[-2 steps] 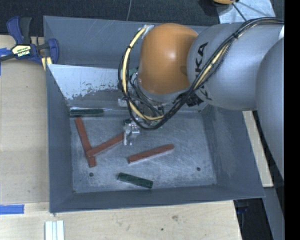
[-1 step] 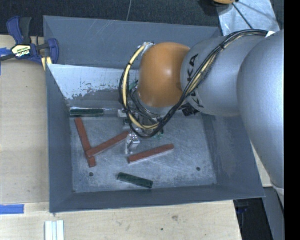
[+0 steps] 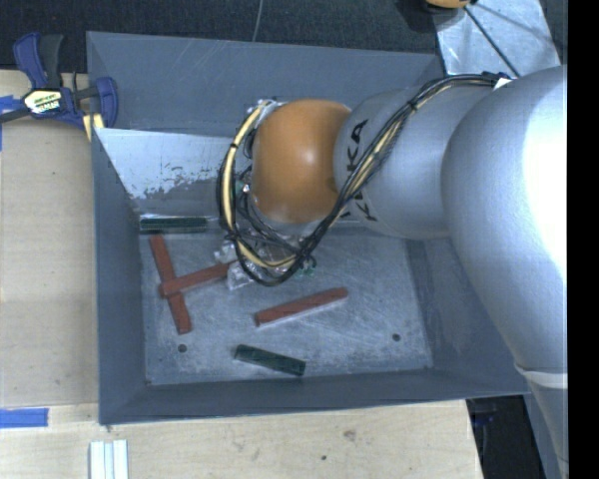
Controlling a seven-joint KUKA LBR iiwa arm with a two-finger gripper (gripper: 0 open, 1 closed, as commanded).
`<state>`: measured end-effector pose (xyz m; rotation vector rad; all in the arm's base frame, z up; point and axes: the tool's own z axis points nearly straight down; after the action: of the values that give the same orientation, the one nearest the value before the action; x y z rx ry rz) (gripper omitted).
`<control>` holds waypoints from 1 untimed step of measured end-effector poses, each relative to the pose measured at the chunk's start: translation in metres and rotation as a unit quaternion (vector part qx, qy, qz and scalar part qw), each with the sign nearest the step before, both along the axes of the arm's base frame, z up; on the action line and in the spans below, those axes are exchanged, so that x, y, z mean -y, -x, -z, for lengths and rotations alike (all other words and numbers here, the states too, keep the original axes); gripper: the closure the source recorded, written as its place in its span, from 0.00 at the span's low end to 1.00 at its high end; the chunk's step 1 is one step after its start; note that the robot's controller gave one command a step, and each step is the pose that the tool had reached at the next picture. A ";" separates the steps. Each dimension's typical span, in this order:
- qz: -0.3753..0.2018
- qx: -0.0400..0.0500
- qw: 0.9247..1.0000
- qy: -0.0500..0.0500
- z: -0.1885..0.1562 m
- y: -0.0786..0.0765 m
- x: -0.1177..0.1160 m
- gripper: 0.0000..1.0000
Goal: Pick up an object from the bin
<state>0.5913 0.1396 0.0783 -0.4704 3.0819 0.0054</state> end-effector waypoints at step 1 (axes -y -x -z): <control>0.000 0.000 1.000 0.000 0.000 0.000 0.000 1.00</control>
Offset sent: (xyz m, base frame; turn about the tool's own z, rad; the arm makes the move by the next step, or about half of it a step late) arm 0.0146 -0.0037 0.1615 0.0552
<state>0.5913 0.1396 0.0783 -0.4703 3.0821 0.0055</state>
